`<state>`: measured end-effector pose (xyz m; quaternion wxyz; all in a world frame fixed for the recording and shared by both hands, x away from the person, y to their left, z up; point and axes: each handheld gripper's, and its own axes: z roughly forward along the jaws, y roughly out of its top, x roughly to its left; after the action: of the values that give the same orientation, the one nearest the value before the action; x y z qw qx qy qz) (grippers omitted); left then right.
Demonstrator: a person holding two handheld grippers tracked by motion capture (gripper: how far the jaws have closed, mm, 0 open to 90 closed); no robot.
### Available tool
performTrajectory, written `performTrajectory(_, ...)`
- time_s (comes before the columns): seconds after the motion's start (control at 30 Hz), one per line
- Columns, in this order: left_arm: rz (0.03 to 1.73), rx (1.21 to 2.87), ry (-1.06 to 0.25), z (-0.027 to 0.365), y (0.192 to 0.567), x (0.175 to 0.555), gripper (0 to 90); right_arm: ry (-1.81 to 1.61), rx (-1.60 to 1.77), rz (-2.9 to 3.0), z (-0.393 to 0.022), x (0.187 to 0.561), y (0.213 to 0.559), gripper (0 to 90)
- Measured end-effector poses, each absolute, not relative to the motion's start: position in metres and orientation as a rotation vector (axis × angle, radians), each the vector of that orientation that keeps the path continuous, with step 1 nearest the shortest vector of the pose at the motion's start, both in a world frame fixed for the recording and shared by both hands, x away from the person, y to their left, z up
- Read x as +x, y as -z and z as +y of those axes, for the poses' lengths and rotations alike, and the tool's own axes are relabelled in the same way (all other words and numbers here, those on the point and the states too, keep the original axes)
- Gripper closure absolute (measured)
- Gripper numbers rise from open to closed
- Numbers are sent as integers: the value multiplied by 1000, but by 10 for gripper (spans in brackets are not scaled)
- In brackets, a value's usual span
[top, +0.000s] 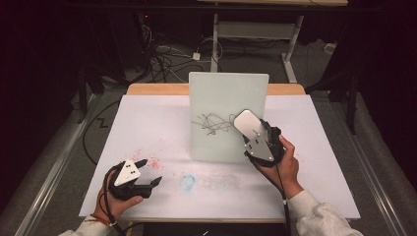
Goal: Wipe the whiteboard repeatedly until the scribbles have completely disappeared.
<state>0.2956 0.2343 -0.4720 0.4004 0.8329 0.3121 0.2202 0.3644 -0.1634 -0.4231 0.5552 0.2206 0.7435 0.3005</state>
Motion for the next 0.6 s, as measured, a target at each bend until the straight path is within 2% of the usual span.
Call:
performTrajectory(0.4,789,2113,-551,234,473,296,232,-658,411,1828,-129,354,453,306)
performTrajectory(0.6,787,2112,-548,233,473,296,232,-671,401,1834,-126,356,451,306)
